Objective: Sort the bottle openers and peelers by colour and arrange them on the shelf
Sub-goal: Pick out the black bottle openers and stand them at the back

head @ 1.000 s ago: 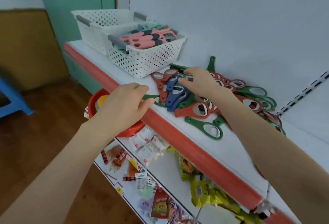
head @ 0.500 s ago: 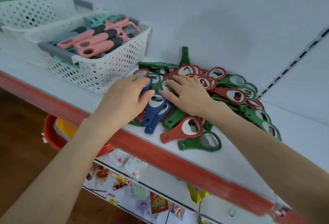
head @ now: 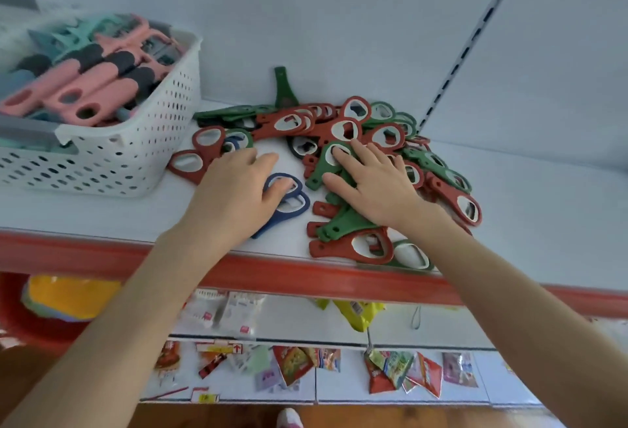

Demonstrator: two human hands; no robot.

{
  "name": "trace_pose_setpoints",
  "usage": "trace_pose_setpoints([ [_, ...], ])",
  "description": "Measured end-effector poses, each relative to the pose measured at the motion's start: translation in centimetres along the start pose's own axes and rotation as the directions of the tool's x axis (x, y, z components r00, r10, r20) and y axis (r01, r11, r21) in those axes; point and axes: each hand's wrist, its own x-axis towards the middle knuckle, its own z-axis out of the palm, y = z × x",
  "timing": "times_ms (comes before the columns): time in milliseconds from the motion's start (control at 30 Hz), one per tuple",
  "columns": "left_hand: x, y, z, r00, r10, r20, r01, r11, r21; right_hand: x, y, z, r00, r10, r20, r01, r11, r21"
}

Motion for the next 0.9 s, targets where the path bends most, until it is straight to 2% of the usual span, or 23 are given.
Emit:
trace_pose_setpoints([
  [133, 0.1, -0.1, 0.4, 0.999, -0.004, 0.048, 0.005, 1.000, -0.013, -0.6, 1.1, -0.8, 0.999, 0.030, -0.021, -0.029, 0.999, 0.020],
  [233, 0.2, -0.5, 0.7, 0.998, -0.019, 0.054, 0.020, 1.000, -0.013, 0.1, 1.3, -1.8, 0.988, 0.040, -0.149, -0.044, 0.999, -0.021],
  [333, 0.1, -0.6, 0.7, 0.999, -0.024, 0.034, 0.026, 0.999, -0.035, 2.2, 0.0, -2.1, 0.968, -0.018, -0.251, 0.034, 0.998, 0.060],
  [433, 0.1, -0.7, 0.7, 1.000, -0.016, 0.009, 0.016, 0.999, -0.049, 4.6, -2.3, -2.0, 0.965, -0.111, -0.236, 0.117, 0.993, 0.012],
  [567, 0.2, -0.9, 0.7, 0.999, -0.035, -0.017, 0.034, 0.998, -0.057, 6.7, -3.7, -2.0, 0.960, -0.140, -0.242, 0.127, 0.990, -0.068],
  [667, 0.4, -0.7, 0.8, 0.998, -0.061, -0.032, 0.059, 0.997, -0.058, 6.6, -3.0, -1.9, 0.956, -0.196, -0.219, 0.219, 0.972, 0.087],
  [733, 0.5, -0.6, 0.9, 0.996, -0.075, -0.046, 0.071, 0.995, -0.065, 6.5, -2.4, -1.9, 0.942, -0.223, -0.251, 0.276, 0.940, 0.200],
  [767, 0.5, -0.5, 1.0, 0.996, -0.077, -0.051, 0.074, 0.995, -0.065, 6.6, -2.0, -1.9, 0.936, -0.224, -0.270, 0.284, 0.937, 0.204],
  [833, 0.7, -0.4, 1.1, 0.995, -0.080, -0.054, 0.077, 0.995, -0.059, 7.2, -1.2, -1.5, 0.943, -0.235, -0.237, 0.268, 0.956, 0.120],
  [900, 0.8, -0.4, 1.2, 0.995, -0.084, -0.057, 0.080, 0.995, -0.059, 7.3, -0.4, -1.1, 0.962, -0.241, -0.129, 0.244, 0.970, 0.007],
])
